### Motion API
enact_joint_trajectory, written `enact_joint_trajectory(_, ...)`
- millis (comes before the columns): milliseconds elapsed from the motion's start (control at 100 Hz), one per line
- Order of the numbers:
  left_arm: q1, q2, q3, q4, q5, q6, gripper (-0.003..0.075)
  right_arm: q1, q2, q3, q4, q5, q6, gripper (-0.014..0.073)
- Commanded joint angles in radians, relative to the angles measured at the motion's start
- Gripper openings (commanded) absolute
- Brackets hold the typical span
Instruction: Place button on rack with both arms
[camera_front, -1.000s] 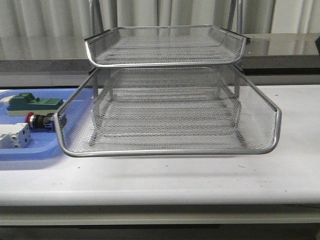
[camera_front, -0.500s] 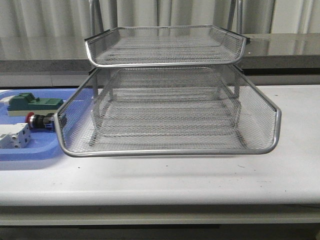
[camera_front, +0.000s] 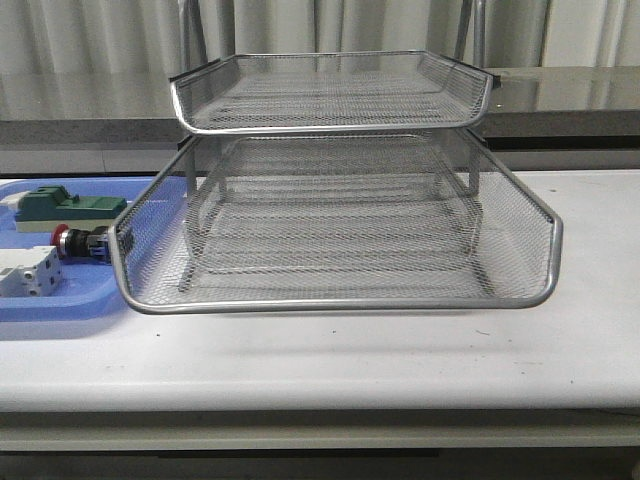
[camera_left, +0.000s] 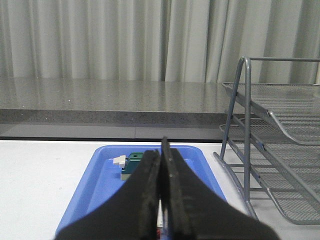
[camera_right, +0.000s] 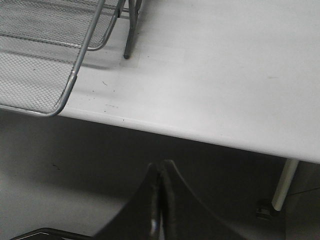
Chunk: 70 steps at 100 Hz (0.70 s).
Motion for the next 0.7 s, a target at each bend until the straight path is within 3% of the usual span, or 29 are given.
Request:
enact_joint_trajectory(0, 0.000, -0.028, 0.043, -0.009, -0.075, -0.007, -0.0020, -0.008, 0.002, -0.033, -0.004, -0.053, 0.000, -0.0071)
enact_joint_trajectory(690, 0.000, -0.028, 0.043, -0.009, -0.075, -0.007, -0.0020, -0.008, 0.002, -0.033, -0.004, -0.053, 0.000, -0.0071)
